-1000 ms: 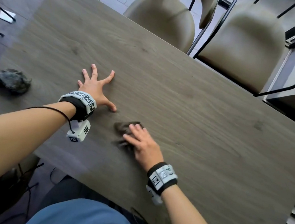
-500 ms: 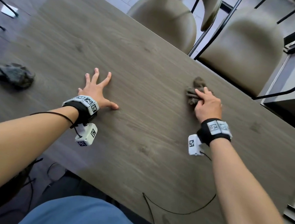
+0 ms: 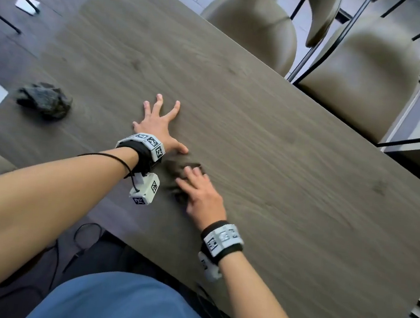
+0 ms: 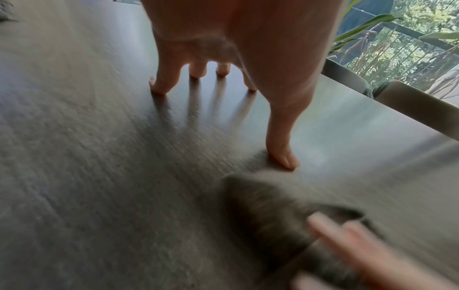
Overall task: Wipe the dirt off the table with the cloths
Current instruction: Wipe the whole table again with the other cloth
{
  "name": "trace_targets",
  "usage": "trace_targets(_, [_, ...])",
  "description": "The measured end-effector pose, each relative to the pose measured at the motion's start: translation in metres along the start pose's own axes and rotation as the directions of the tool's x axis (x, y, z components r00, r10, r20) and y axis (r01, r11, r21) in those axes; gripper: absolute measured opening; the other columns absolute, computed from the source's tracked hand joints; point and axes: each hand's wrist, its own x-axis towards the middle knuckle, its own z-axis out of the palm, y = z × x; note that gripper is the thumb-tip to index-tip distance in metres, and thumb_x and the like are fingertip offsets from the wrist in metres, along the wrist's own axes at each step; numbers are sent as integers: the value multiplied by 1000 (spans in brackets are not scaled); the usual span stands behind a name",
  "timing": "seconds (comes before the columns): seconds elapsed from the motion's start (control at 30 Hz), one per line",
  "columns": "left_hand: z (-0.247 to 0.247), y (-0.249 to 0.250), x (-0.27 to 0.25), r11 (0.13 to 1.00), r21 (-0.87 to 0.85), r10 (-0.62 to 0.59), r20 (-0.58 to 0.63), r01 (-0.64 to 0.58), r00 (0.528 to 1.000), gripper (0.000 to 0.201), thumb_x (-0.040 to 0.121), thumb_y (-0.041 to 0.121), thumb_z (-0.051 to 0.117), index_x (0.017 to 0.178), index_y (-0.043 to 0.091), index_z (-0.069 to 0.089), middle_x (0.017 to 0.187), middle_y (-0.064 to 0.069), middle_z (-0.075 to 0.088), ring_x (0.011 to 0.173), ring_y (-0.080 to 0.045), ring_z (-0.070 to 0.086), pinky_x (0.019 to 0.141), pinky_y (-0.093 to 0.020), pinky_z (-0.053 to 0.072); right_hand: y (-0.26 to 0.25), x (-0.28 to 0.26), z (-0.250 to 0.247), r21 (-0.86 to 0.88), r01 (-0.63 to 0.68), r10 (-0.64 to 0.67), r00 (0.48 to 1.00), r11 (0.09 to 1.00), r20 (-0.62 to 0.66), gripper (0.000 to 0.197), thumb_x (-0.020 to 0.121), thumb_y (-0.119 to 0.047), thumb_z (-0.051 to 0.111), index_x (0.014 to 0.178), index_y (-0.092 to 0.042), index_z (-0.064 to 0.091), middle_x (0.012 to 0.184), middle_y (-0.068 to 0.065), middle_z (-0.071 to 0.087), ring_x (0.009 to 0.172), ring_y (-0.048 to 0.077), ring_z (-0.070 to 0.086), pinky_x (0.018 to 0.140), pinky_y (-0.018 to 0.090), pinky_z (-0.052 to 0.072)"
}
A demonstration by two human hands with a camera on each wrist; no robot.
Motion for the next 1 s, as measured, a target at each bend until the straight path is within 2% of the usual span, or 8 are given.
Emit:
trace_targets(0.13, [-2,1,-1,1000,-16,0,6,0,1000,136,51,73,85,153,55,-3,165,8,-20,154,-29,-11,108,-69,33,84,18,-55,15,-223,222,963,975,-150,60,77,3,59,131,-25,61,146,9,46,137,30,40,116,37,28])
trace_targets(0.27, [0,-3,-3,1000,11,23,-23,-22,999,133,51,79,80,154,53,0,166,8,-15,154,-29,-8,107,-65,37,144,42,-110,-24,-535,521,831,845,-195,61,82,0,49,134,-30,57,151,9,40,141,27,35,117,29,22])
trace_targets(0.43, [18,-29,-19,984,-3,175,-126,-177,977,98,78,70,68,157,45,16,168,7,1,155,-26,1,118,-54,28,125,62,-138,-31,-661,648,743,750,-165,50,89,-4,45,130,-27,61,144,11,49,131,31,45,112,30,32])
trace_targets(0.57, [31,-84,-46,943,-161,275,-121,-292,954,67,89,47,72,149,42,43,165,9,21,154,-23,15,120,-46,28,44,77,-85,39,-489,488,857,872,-165,55,80,1,49,126,-24,65,142,10,51,130,28,49,113,30,31])
trace_targets(0.7, [37,-172,-68,898,-270,241,-356,-347,903,39,83,31,80,122,32,71,133,-2,61,129,-23,54,102,-46,50,-88,88,14,56,-201,201,980,978,0,56,80,1,54,130,-23,61,148,6,46,138,29,39,115,37,31])
trace_targets(0.83, [14,-259,-73,928,-275,47,-585,-253,810,41,80,20,82,120,25,72,125,-7,59,115,-29,54,100,-45,48,-188,93,92,72,66,-80,971,995,223,57,79,0,58,133,-20,58,154,9,36,144,30,26,121,44,15])
trace_targets(0.93, [-10,-304,-61,949,-252,-11,-626,-188,780,52,80,19,82,130,24,66,132,-10,51,117,-33,49,103,-46,45,-190,105,104,55,101,-110,976,993,188,63,69,5,63,127,-21,64,150,6,42,141,27,35,119,44,22])
trace_targets(1.0, [-23,-320,-43,963,-236,-34,-598,-134,801,64,79,24,82,138,27,58,140,-12,44,123,-35,46,105,-49,44,-172,116,96,26,129,-131,984,991,124,66,66,8,64,124,-23,66,146,4,48,137,26,42,117,42,24])
